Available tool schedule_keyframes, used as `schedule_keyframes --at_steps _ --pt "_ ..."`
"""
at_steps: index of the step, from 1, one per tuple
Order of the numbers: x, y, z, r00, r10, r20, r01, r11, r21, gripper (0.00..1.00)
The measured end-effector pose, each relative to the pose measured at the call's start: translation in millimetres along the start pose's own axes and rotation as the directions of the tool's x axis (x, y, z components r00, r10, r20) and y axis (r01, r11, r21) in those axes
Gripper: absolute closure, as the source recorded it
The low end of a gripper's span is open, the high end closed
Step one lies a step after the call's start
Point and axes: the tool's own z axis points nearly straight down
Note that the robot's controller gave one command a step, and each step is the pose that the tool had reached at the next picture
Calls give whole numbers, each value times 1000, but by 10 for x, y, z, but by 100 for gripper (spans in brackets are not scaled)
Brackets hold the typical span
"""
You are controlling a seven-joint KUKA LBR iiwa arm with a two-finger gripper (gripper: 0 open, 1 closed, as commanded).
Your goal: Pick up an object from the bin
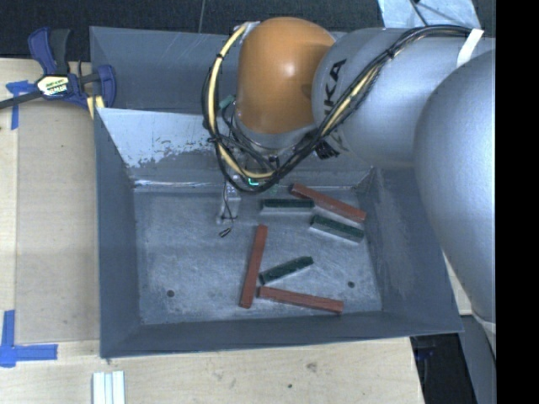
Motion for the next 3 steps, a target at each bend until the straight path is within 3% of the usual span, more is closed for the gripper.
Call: schedule_keyframes --at_steps 1,2,3 --pt "-19 -5 -53 1000 3 9 -3 1000 -2 0" --pt "262 -251 321 989 -145 17 145 989 -1 0" --pt "395 -750 273 903 -430 6 430 903 2 0"
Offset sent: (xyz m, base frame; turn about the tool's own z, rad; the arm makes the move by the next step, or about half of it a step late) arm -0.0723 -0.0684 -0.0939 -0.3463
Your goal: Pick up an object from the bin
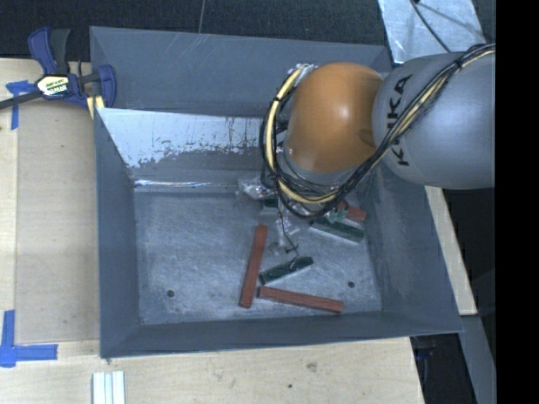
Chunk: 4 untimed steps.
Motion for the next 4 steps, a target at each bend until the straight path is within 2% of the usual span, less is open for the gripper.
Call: schedule_keyframes --at_steps 1,2,3,4 --pt "-41 19 170 995 -103 2 103 995 1 0" --pt "-62 113 606 927 -376 0 376 927 1 0" --pt "-160 305 655 823 -568 3 568 823 3 100" --pt "-160 305 655 823 -568 3 568 823 3 100"
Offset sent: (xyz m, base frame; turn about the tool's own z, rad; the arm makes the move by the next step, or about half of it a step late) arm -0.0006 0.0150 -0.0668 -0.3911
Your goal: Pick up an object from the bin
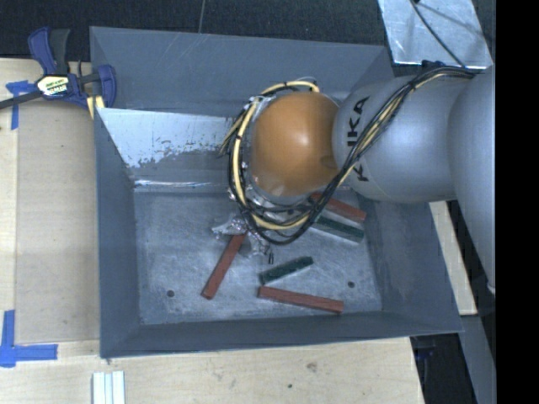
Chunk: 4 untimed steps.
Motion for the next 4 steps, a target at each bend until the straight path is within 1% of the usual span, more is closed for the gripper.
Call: schedule_keyframes --at_steps 1,2,3,4 --pt "6 10 -40 1000 1 -2 -1 1000 -3 100" --pt "18 28 -234 1000 1 -7 -1 1000 -9 100" --pt "-1 4 -414 1000 1 -1 -1 1000 -1 100" --pt "-6 -3 -480 1000 2 2 -2 1000 2 100"
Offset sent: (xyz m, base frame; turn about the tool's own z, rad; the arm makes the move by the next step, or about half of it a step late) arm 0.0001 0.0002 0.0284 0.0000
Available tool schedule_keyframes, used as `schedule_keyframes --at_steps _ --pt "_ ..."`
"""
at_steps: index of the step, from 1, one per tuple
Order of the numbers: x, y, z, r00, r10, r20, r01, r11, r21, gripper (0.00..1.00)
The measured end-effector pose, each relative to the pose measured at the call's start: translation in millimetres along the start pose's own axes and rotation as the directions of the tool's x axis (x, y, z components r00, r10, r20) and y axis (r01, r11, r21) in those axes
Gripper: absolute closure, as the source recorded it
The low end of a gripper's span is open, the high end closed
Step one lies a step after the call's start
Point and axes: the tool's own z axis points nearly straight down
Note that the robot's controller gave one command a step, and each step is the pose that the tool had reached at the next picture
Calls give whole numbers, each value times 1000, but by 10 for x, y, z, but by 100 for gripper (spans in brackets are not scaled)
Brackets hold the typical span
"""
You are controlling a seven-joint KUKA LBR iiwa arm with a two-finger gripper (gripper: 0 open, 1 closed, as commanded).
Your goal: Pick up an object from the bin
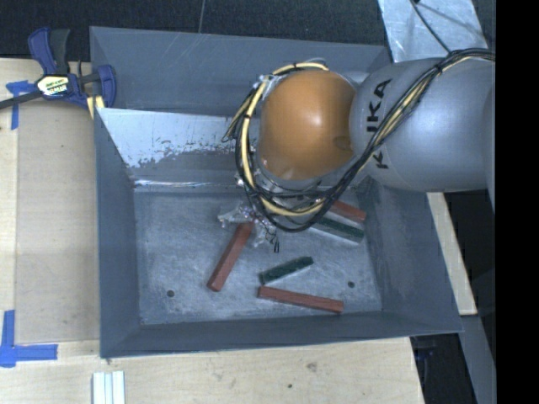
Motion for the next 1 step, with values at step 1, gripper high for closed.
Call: schedule_keyframes --at_steps 1 --pt "8 11 -55 1000 0 -4 0 1000 -5 100"
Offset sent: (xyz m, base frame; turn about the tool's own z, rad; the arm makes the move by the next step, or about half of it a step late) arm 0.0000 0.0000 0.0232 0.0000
